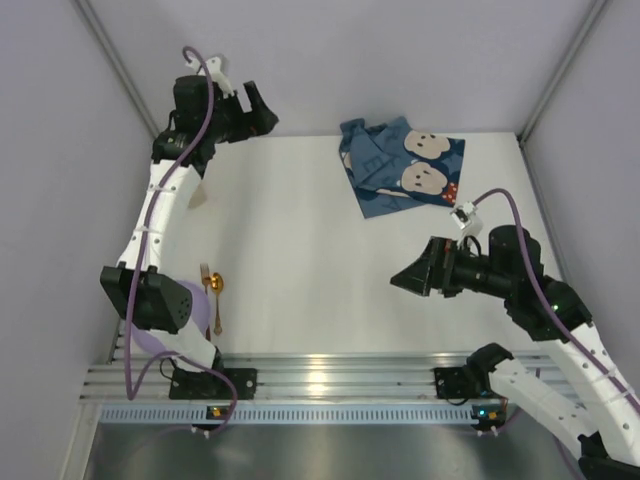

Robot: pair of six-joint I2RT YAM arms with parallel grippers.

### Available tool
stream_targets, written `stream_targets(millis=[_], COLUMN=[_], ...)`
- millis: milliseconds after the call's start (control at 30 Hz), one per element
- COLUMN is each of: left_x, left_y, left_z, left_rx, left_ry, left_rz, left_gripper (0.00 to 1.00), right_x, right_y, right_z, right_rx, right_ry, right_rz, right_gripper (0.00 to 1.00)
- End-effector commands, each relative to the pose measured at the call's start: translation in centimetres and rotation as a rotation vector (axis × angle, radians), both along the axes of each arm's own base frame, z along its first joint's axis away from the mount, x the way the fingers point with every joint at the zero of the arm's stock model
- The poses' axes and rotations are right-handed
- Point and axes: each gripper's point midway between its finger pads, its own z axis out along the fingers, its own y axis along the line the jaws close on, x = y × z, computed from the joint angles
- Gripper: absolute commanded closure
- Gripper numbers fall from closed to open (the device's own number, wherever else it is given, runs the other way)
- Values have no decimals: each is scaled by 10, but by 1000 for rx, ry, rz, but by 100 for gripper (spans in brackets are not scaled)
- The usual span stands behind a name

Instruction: Set the dinner table for one person

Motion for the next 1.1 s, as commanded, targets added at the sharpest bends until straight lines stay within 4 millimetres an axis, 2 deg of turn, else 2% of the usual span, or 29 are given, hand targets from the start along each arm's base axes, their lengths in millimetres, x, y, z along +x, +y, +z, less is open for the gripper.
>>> stream_targets(millis=[0, 100, 133, 167, 200, 233, 267, 300, 333, 367, 400, 433, 467, 500, 533, 567, 600, 633, 667, 700, 767, 800, 833, 867, 900, 933, 967, 1033, 1067], left_x=[-46, -62, -74, -75, -82, -84, -72, -81, -79, -78, -77, -74, -76, -76, -77, -77, -75, -77, -78, -75, -67, -64, -61, -58, -56, -50, -48, -38, -36], left_y=[0, -8, -31, -22, -26, -34, -25, -7, 15, -3, -9, -7, -15, -26, -43, -51, -60, -75, -84, -92, -112, -121, -134, -144, -153, -168, -179, -198, -205], left_z=[3, 21, 32, 35, 45, 14, 19, 13, -48, -50, -69, -82, -95, -129, -136, -149, -173, -182, -191, -209, -225, -247, -250, -274, -280, -278, -297, -295, -309], left_rx=[13, 77, 143, 216, 237, 282, 221, 162, 79, -47, -91, -141, -137, -85, -30, 2, 27, -6, -36, -71, -128, -146, -170, -169, -176, -185, -190, -212, -214], left_ry=[72, 35, -10, -30, -75, -42, -113, -111, 13, 21, 79, 152, 216, 329, 344, 374, 431, 468, 502, 552, 561, 608, 621, 674, 688, 677, 709, 703, 723], left_rz=[34, 59, 29, 134, 150, 134, 232, 317, 436, 285, 209, 220, 206, 181, 141, 134, 116, 83, 61, 71, 40, 39, 11, -2, -15, -43, -66, -91, -103], left_gripper=[1, 1, 1, 1, 1, 1, 1, 1, 1, 1, 1, 1, 1, 2, 2, 2, 2, 2, 2, 3, 4, 4, 4, 4, 4, 4, 4, 4, 4], right_x=[-17, -25, -27, -29, -33, -34, -36, -38, -38, -39, -41, -42, -43, -45, -46, -48, -48, -47, -47, -41, -35, -31, -30, -29, -28, -27, -25, -22, -20], right_y=[-3, -9, -9, -9, -8, -7, -7, -9, -10, -11, -13, -14, -15, -17, -17, -17, -17, -19, -22, -27, -35, -37, -39, -44, -46, -48, -54, -59, -63], right_z=[15, 18, 19, 19, 20, 20, 20, 21, 22, 24, 25, 27, 26, 26, 25, 24, 25, 26, 36, 28, 30, 28, 28, 29, 26, 26, 27, 31, 34], right_rx=[49, 56, 62, 67, 76, 80, 81, 82, 83, 88, 91, 95, 97, 102, 109, 113, 107, 88, 79, 22, -20, -44, -59, -83, -108, -121, -139, -152, -163], right_ry=[-11, -23, -23, -22, -25, -24, -24, -28, -36, -42, -48, -49, -45, -50, -46, -50, -52, -64, -91, -74, -88, -84, -84, -77, -69, -65, -70, -84, -91], right_rz=[7, -1, 5, 16, 32, 37, 42, 41, 39, 35, 32, 23, 20, 12, 11, 14, 14, 12, 4, -23, -69, -79, -90, -110, -118, -130, -160, -187, -210], right_gripper=[0, 0, 0, 0, 0, 0, 0, 0, 0, 0, 0, 0, 0, 0, 0, 0, 0, 0, 0, 0, 0, 0, 0, 0, 0, 0, 0, 0, 0])
